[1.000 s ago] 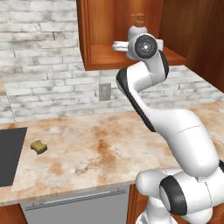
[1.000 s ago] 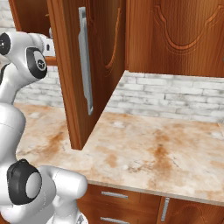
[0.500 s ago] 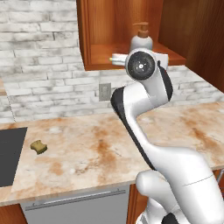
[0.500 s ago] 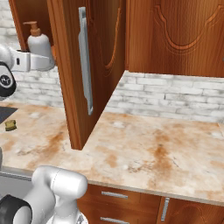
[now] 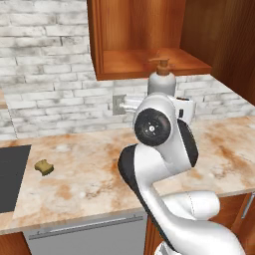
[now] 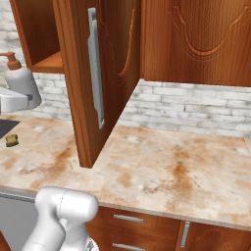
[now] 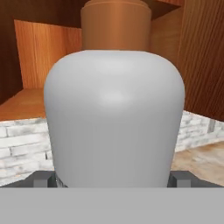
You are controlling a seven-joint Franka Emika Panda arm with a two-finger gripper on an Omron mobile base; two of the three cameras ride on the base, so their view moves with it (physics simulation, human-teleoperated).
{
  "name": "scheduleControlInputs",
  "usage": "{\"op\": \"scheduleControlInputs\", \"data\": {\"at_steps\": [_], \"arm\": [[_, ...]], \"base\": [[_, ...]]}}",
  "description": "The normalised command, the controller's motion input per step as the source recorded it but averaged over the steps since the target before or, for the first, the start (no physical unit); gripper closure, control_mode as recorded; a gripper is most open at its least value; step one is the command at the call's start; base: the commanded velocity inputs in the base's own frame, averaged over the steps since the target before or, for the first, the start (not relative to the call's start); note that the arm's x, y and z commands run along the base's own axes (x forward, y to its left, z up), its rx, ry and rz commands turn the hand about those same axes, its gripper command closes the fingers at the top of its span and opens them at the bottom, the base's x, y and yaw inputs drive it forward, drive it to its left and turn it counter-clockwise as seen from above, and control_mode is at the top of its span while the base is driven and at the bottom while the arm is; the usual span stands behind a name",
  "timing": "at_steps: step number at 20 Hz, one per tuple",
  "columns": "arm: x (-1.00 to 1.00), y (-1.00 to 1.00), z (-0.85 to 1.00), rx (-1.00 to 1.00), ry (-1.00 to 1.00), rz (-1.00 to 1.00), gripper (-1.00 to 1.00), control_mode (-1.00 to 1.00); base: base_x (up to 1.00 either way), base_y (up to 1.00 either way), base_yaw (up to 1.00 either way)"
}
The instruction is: Locate and retrieve the soap dispenser and sponge from the cabinet. Place them next to the sink.
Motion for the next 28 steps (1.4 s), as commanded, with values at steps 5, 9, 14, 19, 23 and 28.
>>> {"op": "scheduleControlInputs", "data": {"at_steps": [5,9,14,19,23,28], "arm": [[-0.81,0.25,-0.68,-0.08,0.00,0.15,1.00,-1.00],[-0.10,0.43,-0.58,0.03,0.08,0.34,1.00,-1.00],[-0.02,0.51,-0.77,0.00,-0.01,0.33,1.00,-1.00],[0.00,0.70,-0.61,-0.04,-0.01,0.31,1.00,-1.00],[0.00,0.77,-0.63,-0.03,0.06,0.29,1.00,-1.00],[0.13,0.81,-0.43,0.00,0.00,-0.02,1.00,-1.00]], "base": [[0.00,0.00,0.00],[0.00,0.00,0.00],[0.00,0.00,0.00],[0.00,0.00,0.00],[0.00,0.00,0.00],[0.00,0.00,0.00]]}}
